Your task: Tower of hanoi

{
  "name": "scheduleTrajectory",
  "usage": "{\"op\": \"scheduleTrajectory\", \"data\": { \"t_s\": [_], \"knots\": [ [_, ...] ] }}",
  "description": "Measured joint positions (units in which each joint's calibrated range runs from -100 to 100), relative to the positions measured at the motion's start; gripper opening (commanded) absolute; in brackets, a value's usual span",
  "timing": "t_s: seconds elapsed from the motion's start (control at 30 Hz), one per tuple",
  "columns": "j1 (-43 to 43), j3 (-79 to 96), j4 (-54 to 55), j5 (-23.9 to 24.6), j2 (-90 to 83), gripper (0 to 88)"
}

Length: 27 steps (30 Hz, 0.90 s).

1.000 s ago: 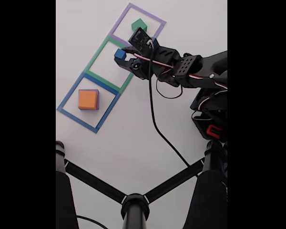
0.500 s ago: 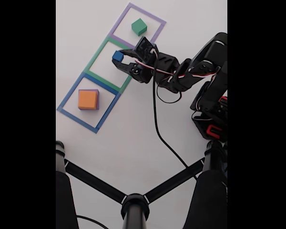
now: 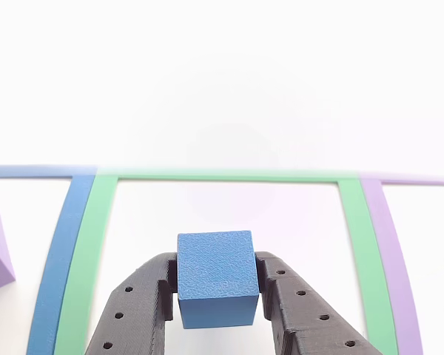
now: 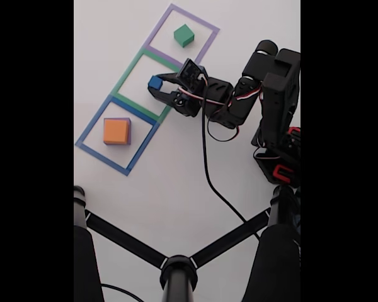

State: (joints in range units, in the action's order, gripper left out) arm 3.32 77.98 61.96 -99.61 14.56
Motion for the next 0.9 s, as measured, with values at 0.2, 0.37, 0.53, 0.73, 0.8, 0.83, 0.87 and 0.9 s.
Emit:
{"op": "scheduleTrajectory", "data": {
  "t_s": [0.2,0.37,0.53,0.73,0.8,0.83,0.87,0.9],
  "knots": [
    [0.08,-0.78,2.57,0.0,2.28,3.8],
    [-0.49,-1.74,2.65,-0.39,3.71,4.6],
    [-1.06,-2.35,2.65,-0.39,4.81,9.2],
    [-1.64,-3.13,2.65,-0.39,5.66,20.1],
    [-1.64,-3.22,2.65,-0.39,5.74,21.5],
    [-1.72,-3.31,2.65,-0.39,5.74,22.0],
    [-1.8,-3.31,2.65,-0.39,5.74,22.2],
    [-1.88,-3.31,2.65,-0.39,5.74,22.5]
  ]
}}
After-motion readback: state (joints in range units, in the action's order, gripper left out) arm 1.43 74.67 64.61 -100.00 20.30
